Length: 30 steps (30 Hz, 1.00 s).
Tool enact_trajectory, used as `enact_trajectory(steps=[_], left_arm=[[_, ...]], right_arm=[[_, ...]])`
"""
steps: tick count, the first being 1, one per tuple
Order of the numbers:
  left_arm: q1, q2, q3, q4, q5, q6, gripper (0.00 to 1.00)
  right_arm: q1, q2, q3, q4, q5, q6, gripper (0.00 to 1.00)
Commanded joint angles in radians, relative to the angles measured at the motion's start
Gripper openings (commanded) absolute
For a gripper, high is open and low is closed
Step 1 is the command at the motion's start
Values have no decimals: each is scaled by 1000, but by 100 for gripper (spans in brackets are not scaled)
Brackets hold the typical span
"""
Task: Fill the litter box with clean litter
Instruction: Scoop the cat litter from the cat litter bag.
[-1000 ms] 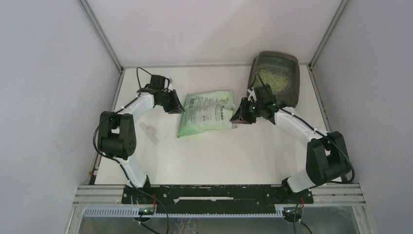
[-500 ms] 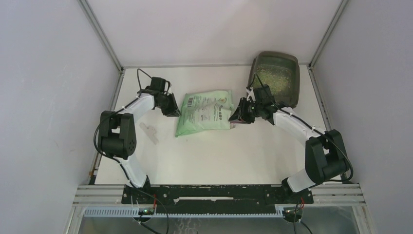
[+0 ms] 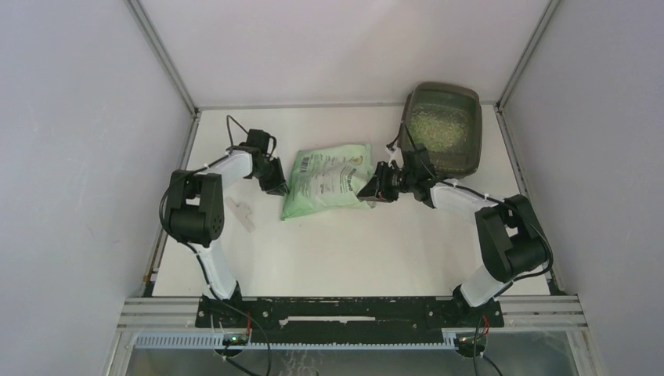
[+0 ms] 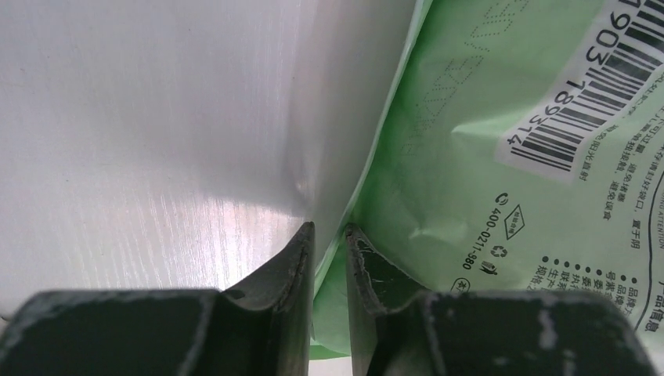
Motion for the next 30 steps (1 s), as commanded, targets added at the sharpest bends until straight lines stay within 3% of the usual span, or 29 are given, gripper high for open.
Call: enact_trajectory(steps=[1,18,30], left_arm=[[-32,16,33,-20,28,22,25],[-124,59,139,-51,36,8,24],[-143,18,153,-39,48,12,24]], right_arm=[[31,26,-5,142,-59,29,0],[106,235,42,377,-162,113,0],[145,345,50,687,-313,284,0]])
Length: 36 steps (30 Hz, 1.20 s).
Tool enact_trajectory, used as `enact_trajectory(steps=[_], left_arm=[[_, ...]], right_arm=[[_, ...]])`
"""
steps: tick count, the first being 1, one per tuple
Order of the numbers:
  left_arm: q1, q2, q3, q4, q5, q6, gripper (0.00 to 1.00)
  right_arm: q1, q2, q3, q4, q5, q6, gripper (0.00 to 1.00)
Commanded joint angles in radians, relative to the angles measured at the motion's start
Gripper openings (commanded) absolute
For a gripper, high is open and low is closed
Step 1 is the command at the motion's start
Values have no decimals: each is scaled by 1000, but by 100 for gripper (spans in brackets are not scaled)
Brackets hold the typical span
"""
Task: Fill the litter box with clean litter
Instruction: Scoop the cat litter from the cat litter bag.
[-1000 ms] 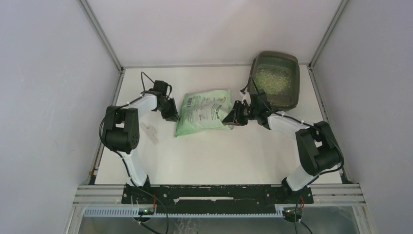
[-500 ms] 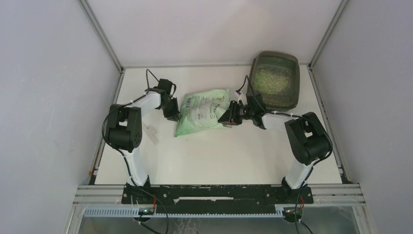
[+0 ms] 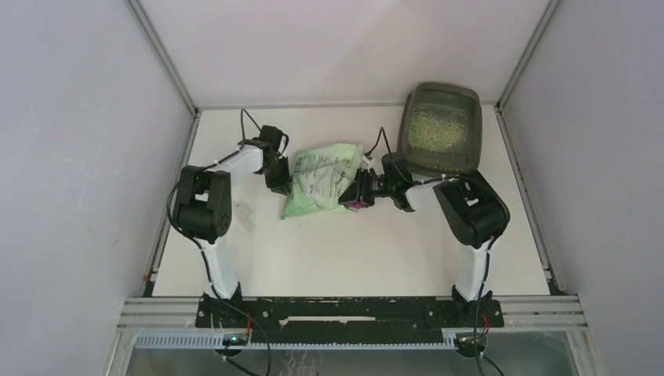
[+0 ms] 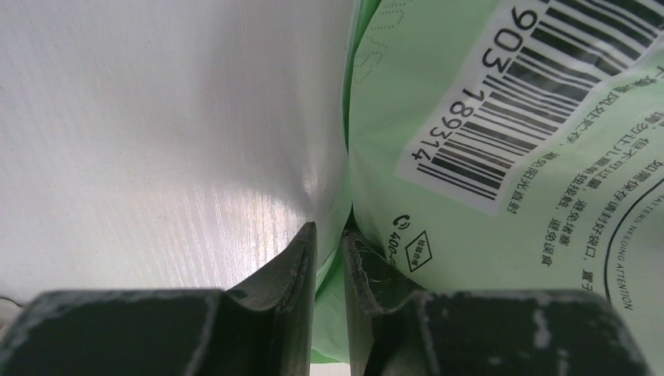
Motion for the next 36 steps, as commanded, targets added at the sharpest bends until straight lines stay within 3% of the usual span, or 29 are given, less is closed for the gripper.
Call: enact_trajectory(steps=[1,13,19,28,34,35,36], left_arm=[[-66,-43,49,58,148,-14,24],[-22,-96,79,3,141,17,27],[-3,-120,80,-4,149,21,26],[4,-149,77,3,159,13,28],[13,-179,89,7,183,-1,41],[12,-184,91,7,187,-4,45],[13,-188,96,5,189,-6,59]], right_arm=[[56,8,25,244,-144,95,0],[-3,-98,-80,553,-293,294,0],[-53,-164,-171,551,-321,297,0],[-135,-310,-311,378,-324,168,0],[-213,-440,-379,229,-327,74,0],[-223,-463,-387,197,-327,56,0],[-233,-489,-396,167,-319,39,0]])
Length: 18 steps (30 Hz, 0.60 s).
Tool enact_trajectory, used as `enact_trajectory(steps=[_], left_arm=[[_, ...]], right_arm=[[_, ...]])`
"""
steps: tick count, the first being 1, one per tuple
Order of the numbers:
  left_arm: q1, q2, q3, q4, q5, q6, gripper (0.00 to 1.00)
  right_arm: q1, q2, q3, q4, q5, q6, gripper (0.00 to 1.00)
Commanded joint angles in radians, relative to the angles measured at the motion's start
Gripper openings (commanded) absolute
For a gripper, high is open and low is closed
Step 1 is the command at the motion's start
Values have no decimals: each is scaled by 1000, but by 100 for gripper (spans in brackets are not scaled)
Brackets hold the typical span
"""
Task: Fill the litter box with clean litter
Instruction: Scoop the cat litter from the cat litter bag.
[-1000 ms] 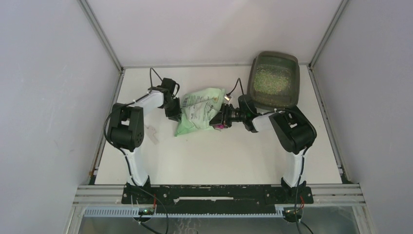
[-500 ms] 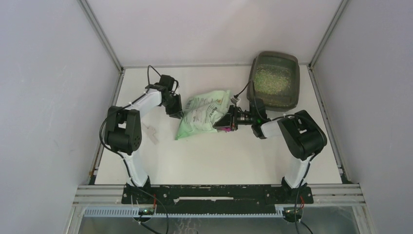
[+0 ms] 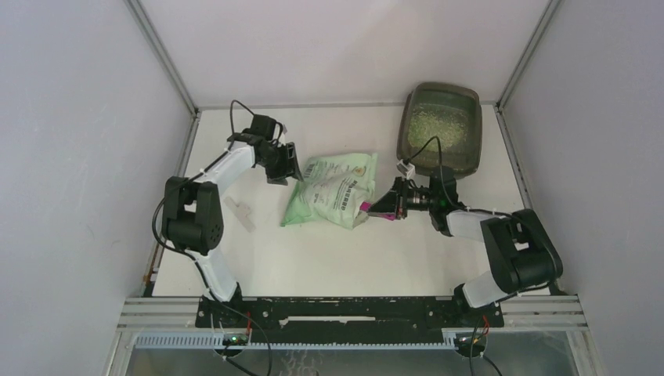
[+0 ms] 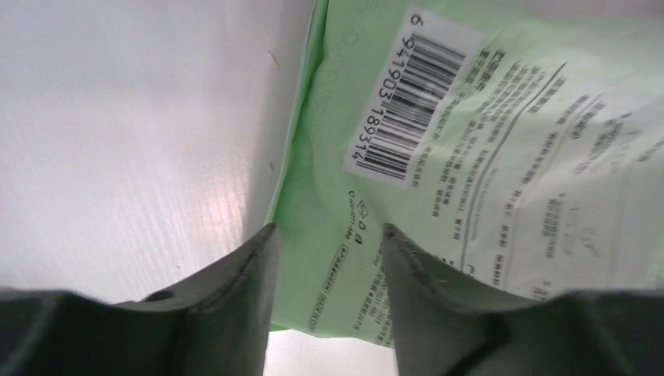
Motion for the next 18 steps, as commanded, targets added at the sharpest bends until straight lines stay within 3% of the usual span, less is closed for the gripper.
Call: enact_trajectory(steps=[1,2,3,14,18], left_arm=[[5,-75,78,25,48,-23,89],[6,-77,82,20,56,-28,98],[8,-80,87,18,69,-34,100],[9,-125,136,8,104,-50,100],[9,-127,136,9,113,-53,100]], right_arm=[[-41,-123,-21,-89,-21,-120,0],[-47,-136,-32,-106,-13,-130,0],[-52,-148,-45,-114,-3,-127,0],[-157,-260,-317,128,11,45,0],[-192,-380,-385,98,15,55,0]])
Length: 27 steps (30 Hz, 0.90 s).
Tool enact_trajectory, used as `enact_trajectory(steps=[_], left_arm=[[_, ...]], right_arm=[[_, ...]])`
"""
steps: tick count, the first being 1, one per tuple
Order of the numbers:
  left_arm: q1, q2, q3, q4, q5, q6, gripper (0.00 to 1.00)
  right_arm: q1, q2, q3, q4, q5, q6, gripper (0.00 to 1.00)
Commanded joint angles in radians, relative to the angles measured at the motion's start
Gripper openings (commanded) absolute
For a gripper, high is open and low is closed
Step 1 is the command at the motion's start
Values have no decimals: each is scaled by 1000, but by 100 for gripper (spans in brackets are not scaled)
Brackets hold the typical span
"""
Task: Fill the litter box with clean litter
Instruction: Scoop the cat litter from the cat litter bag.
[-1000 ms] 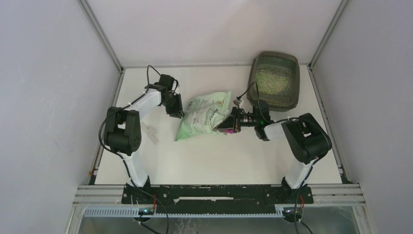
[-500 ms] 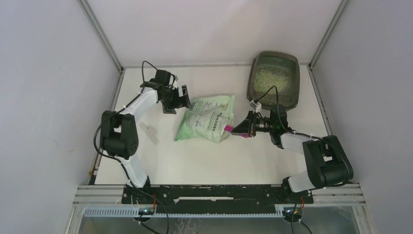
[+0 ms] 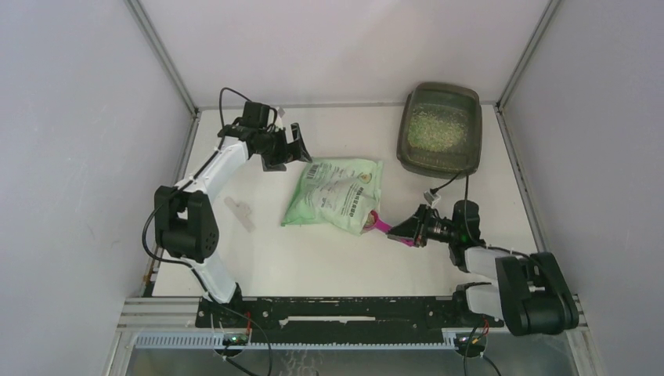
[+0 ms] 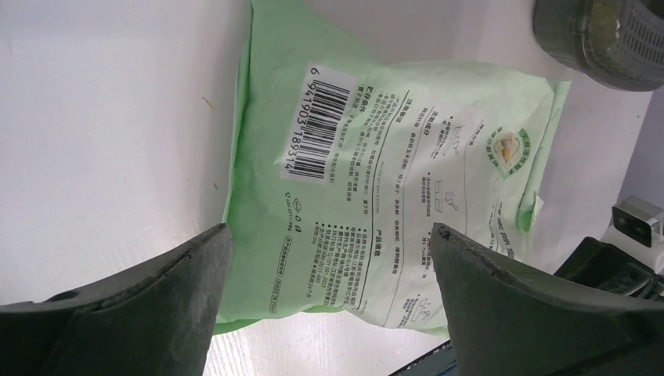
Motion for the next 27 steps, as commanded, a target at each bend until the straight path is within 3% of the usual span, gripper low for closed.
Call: enact_trajectory(steps=[1,9,15,27], left_arm=[[3,-47,50,2,32,-10,100],[3,-52,55,2,38,-12,100],[3,-56,48,1,44,-16,100],[3,-70,39,3,45,-12,100]], right_arm=[[-35,-155,-36,52,-14,21,0],[-104,-465,-64,-291,-29,-65,0],[-138,-413,-122,-161,-42,-5,0],[-77,-42,-126,256,-23,118,0]])
